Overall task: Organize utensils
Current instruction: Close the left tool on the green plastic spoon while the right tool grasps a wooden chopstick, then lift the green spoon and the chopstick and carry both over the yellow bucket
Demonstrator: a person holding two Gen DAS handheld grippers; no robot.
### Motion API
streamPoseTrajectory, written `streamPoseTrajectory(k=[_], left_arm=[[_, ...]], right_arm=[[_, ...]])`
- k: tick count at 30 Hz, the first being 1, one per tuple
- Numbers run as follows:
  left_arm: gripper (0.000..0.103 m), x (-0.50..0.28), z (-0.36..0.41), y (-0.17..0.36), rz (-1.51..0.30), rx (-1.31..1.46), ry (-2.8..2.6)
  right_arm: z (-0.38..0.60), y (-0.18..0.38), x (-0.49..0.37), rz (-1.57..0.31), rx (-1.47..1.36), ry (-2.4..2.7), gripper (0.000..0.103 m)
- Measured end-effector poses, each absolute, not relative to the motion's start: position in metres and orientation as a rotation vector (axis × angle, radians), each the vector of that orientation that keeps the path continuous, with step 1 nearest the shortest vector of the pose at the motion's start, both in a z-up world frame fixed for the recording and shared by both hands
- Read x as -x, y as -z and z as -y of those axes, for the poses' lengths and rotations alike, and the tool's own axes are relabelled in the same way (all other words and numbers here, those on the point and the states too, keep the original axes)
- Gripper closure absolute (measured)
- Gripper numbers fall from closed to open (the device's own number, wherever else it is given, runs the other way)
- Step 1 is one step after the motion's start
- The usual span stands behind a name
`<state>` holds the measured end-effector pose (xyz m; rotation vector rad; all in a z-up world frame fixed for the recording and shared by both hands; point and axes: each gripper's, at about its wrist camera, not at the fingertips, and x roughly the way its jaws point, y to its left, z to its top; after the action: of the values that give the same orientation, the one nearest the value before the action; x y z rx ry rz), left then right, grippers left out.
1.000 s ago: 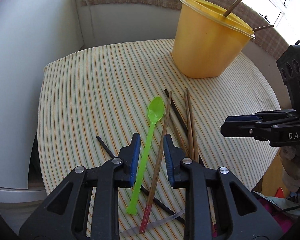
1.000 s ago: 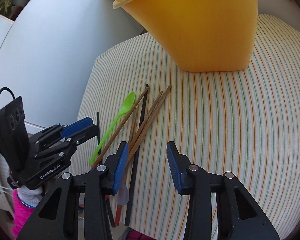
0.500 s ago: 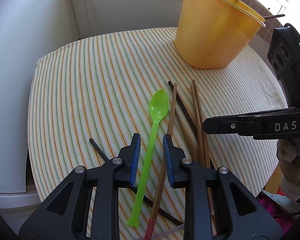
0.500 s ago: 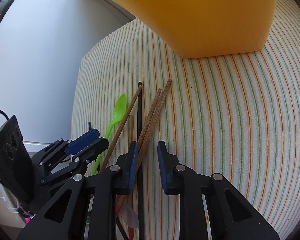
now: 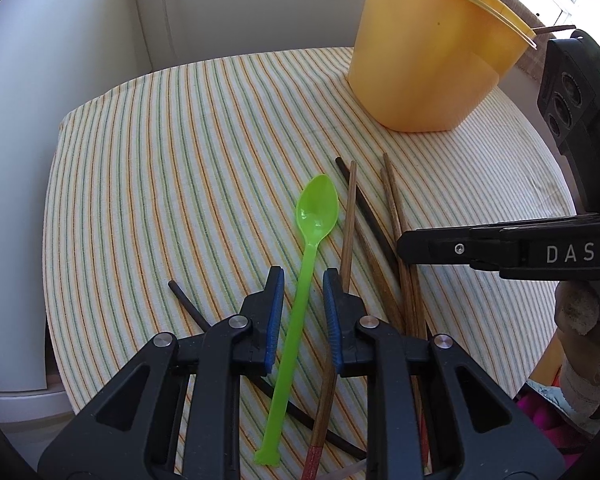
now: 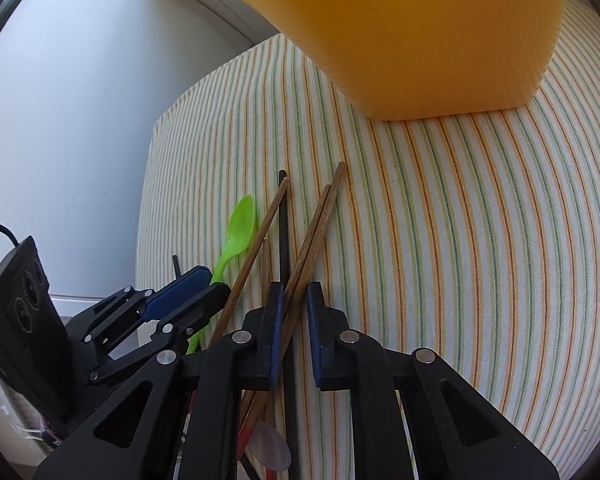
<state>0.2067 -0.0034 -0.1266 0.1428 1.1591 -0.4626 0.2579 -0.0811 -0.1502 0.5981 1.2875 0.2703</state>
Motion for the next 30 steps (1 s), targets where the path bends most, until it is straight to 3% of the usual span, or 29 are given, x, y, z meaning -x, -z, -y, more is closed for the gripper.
streamPoseTrajectory(k=[13,15,17,30], left_arm=[[0.084,-0.215,0.005,0.127,-1.186,-0.174,0.453],[0.096,-0.217,0.005,0.128,-1.194,-0.160,0.459],[0.098,-0.220,0.004,0.129,-1.193,-0.143,0.460],[0.099,-0.220,-0.021,0.113,-1.128,-0.021,0.447]], right_arm=[[0.073,0.147,-0.255,-1.265,-0.571,-0.285,0.098],[0.073,0.143,-0.253,-1.255,-0.562,-0.292,0.098],[0.074,0.140,-0.252,-1.245,-0.546,-0.298,0.098],[0.080,0.123,-0.241,-1.198,-0.473,-0.338,0.098]])
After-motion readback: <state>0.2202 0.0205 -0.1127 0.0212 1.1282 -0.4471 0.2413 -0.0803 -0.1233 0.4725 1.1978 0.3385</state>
